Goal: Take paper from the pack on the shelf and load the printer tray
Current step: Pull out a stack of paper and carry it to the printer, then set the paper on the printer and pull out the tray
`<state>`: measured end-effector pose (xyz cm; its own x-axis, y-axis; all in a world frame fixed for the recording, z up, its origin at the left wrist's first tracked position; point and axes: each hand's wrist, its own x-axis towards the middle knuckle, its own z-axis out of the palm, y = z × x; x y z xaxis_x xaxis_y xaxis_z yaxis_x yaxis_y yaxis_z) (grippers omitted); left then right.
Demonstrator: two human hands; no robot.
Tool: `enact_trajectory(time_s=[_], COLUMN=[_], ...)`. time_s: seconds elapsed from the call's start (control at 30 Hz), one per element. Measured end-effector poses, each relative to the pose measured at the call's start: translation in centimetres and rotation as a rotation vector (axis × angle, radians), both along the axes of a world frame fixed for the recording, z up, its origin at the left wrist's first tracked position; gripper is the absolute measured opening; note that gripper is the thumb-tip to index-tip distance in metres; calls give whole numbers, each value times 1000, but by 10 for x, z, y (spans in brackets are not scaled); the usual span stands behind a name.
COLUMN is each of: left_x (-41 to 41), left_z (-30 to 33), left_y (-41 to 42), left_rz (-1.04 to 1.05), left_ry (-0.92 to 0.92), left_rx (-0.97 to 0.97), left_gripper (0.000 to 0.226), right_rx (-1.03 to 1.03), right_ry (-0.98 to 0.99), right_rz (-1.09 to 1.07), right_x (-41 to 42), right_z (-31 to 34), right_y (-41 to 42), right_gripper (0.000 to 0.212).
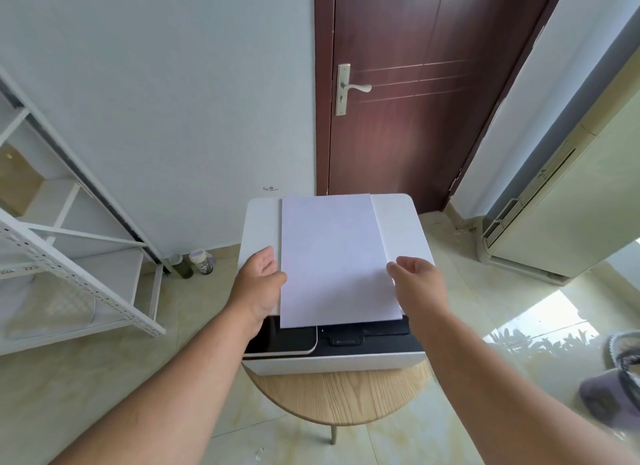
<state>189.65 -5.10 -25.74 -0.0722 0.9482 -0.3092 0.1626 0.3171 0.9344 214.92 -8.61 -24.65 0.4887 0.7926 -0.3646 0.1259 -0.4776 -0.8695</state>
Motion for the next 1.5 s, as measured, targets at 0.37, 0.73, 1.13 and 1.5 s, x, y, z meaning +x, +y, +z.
enact_trajectory(time_s=[0.37, 0.73, 1.13, 1.5], left_x=[-58, -38, -54, -64], left_z=[-66, -172, -213, -246], left_y=[-115, -118, -114, -111], left_rz=[583, 185, 218, 141], left_ry=[113, 243, 161, 147], left_rx=[56, -179, -69, -56], left_gripper=[33, 39, 71, 50], right_rx=[14, -234, -48, -45], right_ry=[48, -5, -98, -86], right_rz=[-24, 34, 63, 58], right_x=[28, 43, 55, 58], right_z=[-59, -172, -215, -224], right_y=[-136, -115, -110, -105], right_gripper=[8, 65, 70, 69])
